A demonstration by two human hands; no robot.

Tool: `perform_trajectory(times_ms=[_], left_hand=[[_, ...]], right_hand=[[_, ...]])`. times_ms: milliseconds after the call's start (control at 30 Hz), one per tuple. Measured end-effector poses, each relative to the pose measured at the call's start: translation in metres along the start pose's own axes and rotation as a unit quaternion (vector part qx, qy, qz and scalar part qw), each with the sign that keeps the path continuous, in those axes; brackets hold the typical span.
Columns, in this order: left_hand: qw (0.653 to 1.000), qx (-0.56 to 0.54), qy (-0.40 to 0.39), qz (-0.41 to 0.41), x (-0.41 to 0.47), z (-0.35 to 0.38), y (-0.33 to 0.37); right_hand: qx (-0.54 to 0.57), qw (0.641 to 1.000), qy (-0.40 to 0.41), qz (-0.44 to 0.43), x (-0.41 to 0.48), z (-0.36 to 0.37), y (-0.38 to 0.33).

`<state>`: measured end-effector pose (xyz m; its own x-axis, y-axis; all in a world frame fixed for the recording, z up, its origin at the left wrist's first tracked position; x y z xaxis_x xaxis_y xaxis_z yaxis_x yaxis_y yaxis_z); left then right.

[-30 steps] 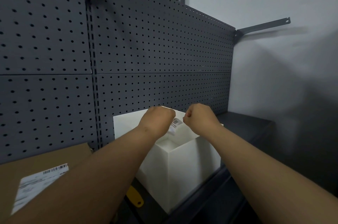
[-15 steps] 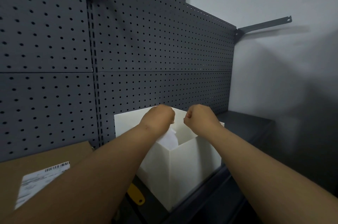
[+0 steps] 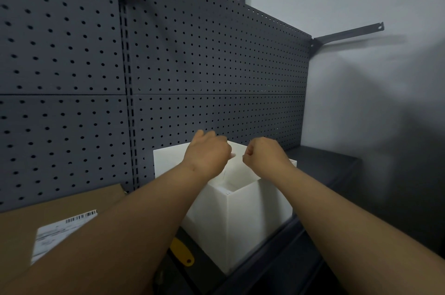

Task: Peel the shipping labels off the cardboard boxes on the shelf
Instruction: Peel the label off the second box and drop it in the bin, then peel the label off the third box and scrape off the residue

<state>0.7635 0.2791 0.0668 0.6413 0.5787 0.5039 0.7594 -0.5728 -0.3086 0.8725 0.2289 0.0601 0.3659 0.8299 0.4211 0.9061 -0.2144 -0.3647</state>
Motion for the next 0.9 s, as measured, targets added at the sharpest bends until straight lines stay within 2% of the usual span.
perform_trajectory(times_ms=[367, 467, 600, 733, 900], left_hand=[[0.999, -0.036, 0.016, -0.035, -0.001, -0.002, -0.009], [0.999, -0.04, -0.006, -0.034, -0.003, 0.001, -0.013], [0.998, 0.008, -0.035, -0.043, -0.007, 0.003, -0.019], [0.997, -0.001, -0.059, -0.041, -0.009, 0.007, -0.027], [0.998, -0.028, -0.043, -0.048, -0.024, -0.004, -0.041]], right_hand=[[-0.006, 1.0, 0.004, 0.002, -0.002, 0.001, -0.007], [-0.011, 1.0, 0.0, 0.001, -0.004, 0.001, -0.011], [-0.018, 1.0, -0.005, -0.005, -0.005, 0.0, -0.018], [-0.012, 1.0, -0.007, -0.01, -0.006, -0.002, -0.025], [-0.022, 0.999, -0.01, -0.03, -0.011, -0.006, -0.04]])
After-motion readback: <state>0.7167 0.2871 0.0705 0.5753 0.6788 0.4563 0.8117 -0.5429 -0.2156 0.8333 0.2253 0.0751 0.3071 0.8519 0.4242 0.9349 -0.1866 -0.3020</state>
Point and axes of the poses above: each hand's wrist, its own x-axis towards the middle knuckle, its own z-axis out of the palm, y = z × x, the point moved 4 cm from there along x, towards the middle knuckle, and after that the axes turned 6 degrees about -z, right-handed, at the moved point
